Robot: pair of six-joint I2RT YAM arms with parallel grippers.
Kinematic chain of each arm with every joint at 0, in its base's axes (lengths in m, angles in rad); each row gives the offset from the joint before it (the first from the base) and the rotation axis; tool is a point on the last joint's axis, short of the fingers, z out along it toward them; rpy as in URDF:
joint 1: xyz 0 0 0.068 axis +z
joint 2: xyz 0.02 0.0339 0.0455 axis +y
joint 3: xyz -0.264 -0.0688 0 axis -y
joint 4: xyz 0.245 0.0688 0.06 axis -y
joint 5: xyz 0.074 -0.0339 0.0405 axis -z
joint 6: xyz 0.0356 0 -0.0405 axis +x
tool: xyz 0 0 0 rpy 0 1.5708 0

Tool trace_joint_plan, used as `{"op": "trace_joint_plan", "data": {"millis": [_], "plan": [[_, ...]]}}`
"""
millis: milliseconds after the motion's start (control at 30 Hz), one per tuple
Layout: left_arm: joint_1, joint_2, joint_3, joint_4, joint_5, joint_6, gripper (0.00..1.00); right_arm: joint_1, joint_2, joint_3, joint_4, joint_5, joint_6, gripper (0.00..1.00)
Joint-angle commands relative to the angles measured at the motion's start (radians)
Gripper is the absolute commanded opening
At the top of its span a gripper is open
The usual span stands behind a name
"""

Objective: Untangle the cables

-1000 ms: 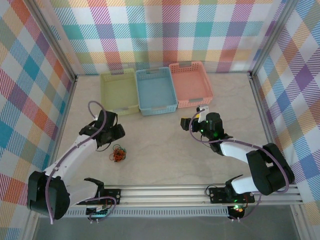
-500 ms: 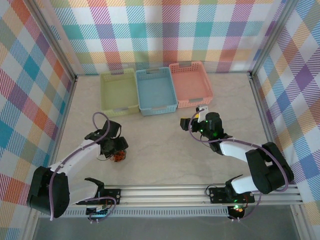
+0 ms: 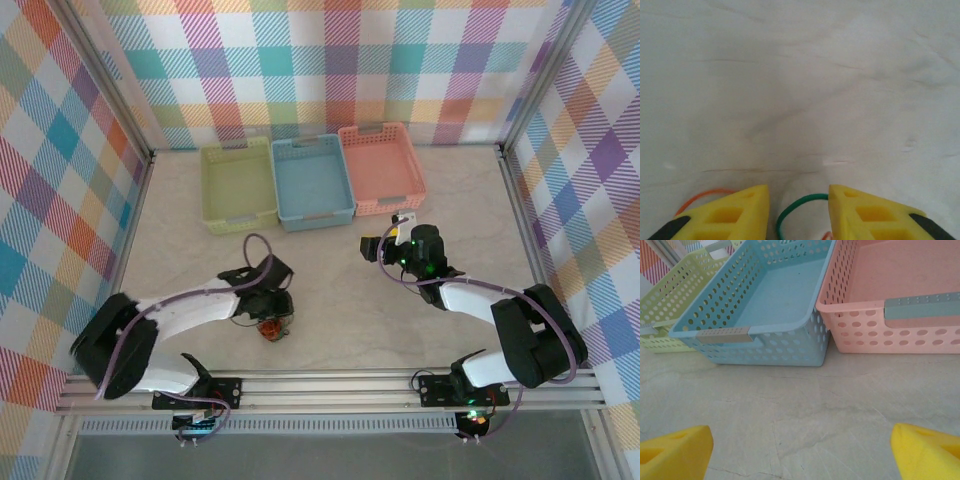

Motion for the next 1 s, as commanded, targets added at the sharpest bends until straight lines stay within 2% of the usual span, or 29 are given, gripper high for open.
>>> {"op": "trace_joint_plan", "data": {"millis": [0, 67, 133, 200, 300, 467, 633, 800, 967], "plan": [[-0.071, 0.103, 0.127, 0.063, -0.025, -0.021, 0.30, 0.009, -0.002, 0.025, -0.009, 0.004, 0.000, 0.91], [-0.092, 0.192, 0.201, 0.066, -0.013, -0.010, 0.23, 0.009, -0.004, 0.024, -0.011, 0.005, 0.000, 0.92], [-0.098, 0.247, 0.258, 0.067, -0.010, 0.002, 0.23, 0.009, -0.004, 0.022, -0.011, 0.005, -0.003, 0.92], [-0.098, 0.270, 0.300, 0.071, -0.021, 0.012, 0.27, 0.009, -0.005, 0.022, -0.012, 0.007, -0.002, 0.92], [-0.103, 0.255, 0.361, -0.010, -0.067, 0.044, 0.32, 0.009, -0.008, 0.023, -0.013, 0.012, -0.005, 0.92], [-0.104, 0.069, 0.290, -0.154, -0.241, 0.035, 0.53, 0.009, -0.008, 0.025, -0.014, 0.015, -0.006, 0.92], [-0.105, -0.191, 0.126, -0.250, -0.276, -0.015, 0.69, 0.009, -0.007, 0.024, -0.012, 0.013, -0.003, 0.92], [-0.104, -0.383, -0.007, -0.312, -0.185, -0.053, 0.73, 0.009, 0.000, 0.029, -0.016, 0.009, 0.000, 0.92], [-0.114, -0.415, -0.112, -0.220, -0.075, -0.096, 0.77, 0.009, 0.003, 0.030, -0.018, 0.007, 0.004, 0.92]]}}
